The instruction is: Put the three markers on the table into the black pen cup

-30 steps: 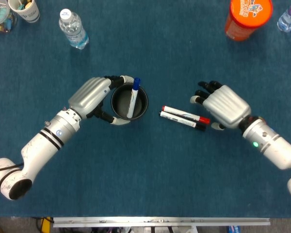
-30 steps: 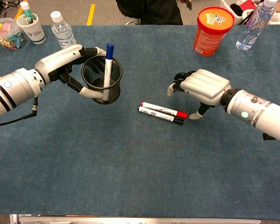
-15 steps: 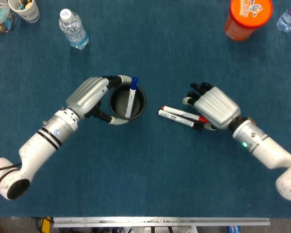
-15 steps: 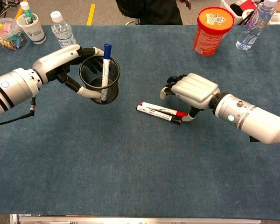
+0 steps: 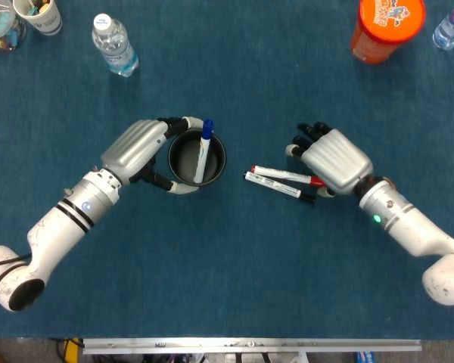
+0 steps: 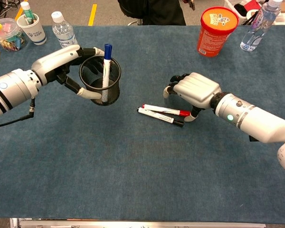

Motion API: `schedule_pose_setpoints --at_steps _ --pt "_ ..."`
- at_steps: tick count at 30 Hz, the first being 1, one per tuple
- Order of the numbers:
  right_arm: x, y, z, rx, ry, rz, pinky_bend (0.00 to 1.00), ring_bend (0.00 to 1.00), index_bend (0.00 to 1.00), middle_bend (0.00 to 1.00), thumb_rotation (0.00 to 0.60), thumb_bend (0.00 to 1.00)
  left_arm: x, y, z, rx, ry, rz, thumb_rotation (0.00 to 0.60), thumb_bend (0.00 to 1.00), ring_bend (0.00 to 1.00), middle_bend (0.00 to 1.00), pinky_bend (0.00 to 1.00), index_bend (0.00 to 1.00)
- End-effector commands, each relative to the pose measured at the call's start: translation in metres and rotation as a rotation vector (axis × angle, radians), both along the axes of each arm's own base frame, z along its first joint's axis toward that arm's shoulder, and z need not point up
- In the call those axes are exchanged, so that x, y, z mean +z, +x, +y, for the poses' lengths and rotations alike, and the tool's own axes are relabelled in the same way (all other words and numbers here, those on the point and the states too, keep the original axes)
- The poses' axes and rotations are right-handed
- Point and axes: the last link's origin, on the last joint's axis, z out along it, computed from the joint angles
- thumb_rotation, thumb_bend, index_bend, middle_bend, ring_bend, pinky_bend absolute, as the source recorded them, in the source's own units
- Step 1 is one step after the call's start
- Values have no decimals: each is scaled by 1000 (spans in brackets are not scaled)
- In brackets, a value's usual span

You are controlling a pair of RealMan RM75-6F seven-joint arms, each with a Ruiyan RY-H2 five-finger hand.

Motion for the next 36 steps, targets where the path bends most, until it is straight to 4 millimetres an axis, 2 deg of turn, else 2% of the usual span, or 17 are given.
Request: schedule_pose_setpoints --at_steps 1,21,26,33,36 --pt "-1 1 -7 -9 -16 -1 231 136 311 313 600 63 1 -1 0 2 1 1 600 151 346 372 291 267" --pt "-10 25 -48 -39 -89 -22 231 136 340 313 600 95 4 -7 2 18 9 2 600 150 346 372 291 267" --pt "-14 32 -49 -68 -73 -59 232 136 362 313 600 101 4 -7 2 15 11 3 600 150 346 372 292 267" --pt "-18 54 -47 -103 -38 -129 231 139 456 314 600 202 5 -5 2 9 11 4 600 150 346 372 291 267" --pt "-21 61 -45 -91 -33 -125 232 141 488 316 600 212 5 -5 1 8 10 4 600 151 346 372 292 267"
